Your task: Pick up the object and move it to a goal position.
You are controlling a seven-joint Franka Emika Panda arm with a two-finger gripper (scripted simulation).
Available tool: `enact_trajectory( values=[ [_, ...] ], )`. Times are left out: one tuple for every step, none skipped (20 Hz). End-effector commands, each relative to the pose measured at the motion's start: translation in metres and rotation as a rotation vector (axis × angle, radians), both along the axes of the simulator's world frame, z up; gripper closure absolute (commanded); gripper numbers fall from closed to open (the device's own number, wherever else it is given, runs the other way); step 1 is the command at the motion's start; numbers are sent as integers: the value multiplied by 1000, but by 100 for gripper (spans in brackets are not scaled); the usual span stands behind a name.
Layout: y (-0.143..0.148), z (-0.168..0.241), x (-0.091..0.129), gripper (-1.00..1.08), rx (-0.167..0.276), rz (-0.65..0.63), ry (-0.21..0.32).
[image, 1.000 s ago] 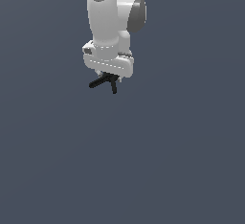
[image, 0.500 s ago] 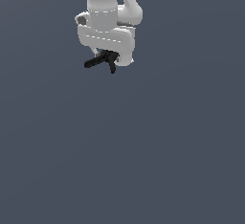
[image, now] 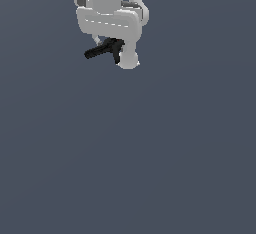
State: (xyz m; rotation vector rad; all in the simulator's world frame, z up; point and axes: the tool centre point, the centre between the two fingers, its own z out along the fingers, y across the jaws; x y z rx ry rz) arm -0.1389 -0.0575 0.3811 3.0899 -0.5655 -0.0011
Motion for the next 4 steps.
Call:
enact_trajectory(
  values=[
    [0,5,0,108,0,0,-1],
    [0,6,0,108,0,0,-1],
    [0,6,1,108,0,1,-1],
    [0,6,1,108,0,1,-1]
  ],
)
